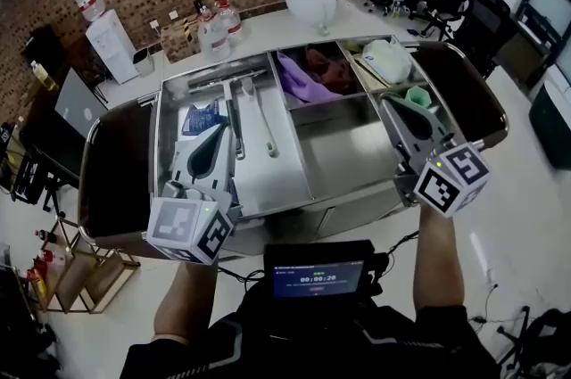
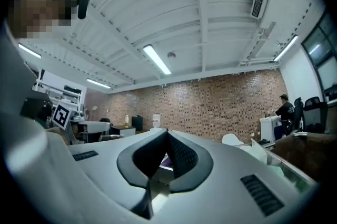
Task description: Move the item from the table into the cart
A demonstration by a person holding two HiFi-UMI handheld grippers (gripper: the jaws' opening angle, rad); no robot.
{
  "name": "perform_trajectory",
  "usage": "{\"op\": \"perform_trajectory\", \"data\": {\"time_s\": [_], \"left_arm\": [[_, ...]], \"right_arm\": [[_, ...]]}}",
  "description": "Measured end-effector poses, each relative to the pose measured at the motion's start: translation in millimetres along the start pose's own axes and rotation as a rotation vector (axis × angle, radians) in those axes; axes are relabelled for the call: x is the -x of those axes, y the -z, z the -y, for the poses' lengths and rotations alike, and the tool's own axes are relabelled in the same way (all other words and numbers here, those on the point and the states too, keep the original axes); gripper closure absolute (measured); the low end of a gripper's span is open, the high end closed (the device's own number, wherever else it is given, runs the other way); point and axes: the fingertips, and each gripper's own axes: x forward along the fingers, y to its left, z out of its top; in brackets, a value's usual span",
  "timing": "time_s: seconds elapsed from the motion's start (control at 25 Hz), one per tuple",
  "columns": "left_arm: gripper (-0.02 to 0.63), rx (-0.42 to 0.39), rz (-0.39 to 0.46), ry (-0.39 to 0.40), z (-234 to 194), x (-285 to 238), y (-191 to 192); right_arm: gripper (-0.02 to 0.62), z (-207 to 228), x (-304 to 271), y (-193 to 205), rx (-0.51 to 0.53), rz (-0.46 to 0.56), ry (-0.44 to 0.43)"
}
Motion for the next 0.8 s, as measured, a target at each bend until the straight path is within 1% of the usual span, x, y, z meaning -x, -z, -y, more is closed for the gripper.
{"op": "perform_trajectory", "data": {"time_s": [0.12,0.24,0.4,0.56,0.8], "left_arm": [[0.603,0.005,-0.017,-0.009,16,9,25],[0.603,-0.014,-0.034,-0.026,28,14,39],[0.603,-0.035,-0.037,-0.018,26,13,43],[0.603,-0.016,-0.052,0.000,27,12,48],[0.603,-0.017,-0.048,0.012,28,13,48]], "right_arm": [[0.586,-4,22,12,-0.005,0.019,-0.001],[0.586,-5,36,21,0.012,0.018,0.015],[0.586,-7,33,27,0.009,0.012,0.038],[0.586,-10,34,31,-0.003,0.013,0.046],[0.586,-14,35,35,-0.014,0.017,0.050]]}}
